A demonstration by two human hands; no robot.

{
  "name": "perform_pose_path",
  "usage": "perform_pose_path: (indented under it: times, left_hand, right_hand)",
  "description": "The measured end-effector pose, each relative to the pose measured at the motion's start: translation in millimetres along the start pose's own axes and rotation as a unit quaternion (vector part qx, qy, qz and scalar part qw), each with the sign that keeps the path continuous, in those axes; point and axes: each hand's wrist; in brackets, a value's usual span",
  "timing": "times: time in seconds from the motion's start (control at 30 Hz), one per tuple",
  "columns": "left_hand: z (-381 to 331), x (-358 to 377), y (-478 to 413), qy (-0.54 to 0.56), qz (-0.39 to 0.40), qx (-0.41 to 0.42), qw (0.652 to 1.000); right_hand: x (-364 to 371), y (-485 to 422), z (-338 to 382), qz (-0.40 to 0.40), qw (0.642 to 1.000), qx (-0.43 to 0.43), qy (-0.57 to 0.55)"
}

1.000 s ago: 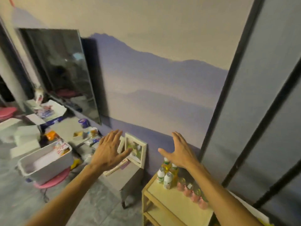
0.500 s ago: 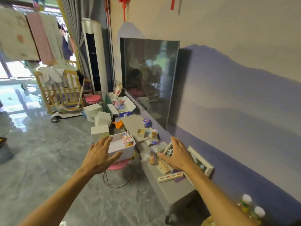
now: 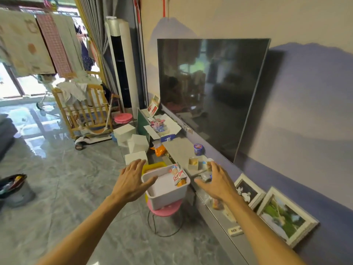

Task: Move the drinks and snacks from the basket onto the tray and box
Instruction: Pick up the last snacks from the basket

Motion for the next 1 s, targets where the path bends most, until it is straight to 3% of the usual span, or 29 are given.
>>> perform_pose_path:
  times: [0.3,0.63,0.87,1.0]
  left_hand:
    - [34.2,71.0,-162.0,0.01,0.036,0.045,0.998]
    - [59.6,153.7,-352.9,0.002,0.114,0.137,0.984]
    - [60.4,255.7,-440.9,-0.022,0.219,0.277,0.935]
    - [78.5,341.7,-474.1,-0.028,0.24,0.367,0.898]
  right_hand:
    - [100.5,-146.2,15.9,-0.001,1.0,0.031,0.005]
    - [191.9,-278.2,22.7,0.011,0.99,0.137,-0.037]
    - [268.5,-310.1,21.9,0.007,0.969,0.246,-0.015]
    - [341.1,-319.8,22.9,-0.01,0.942,0.335,0.006]
Point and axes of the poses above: each hand's wrist, its own y-axis away from the middle knuckle, its own x-axis out of the palm, z = x × y, and after that the axes turned 10 degrees about -z, right-handed
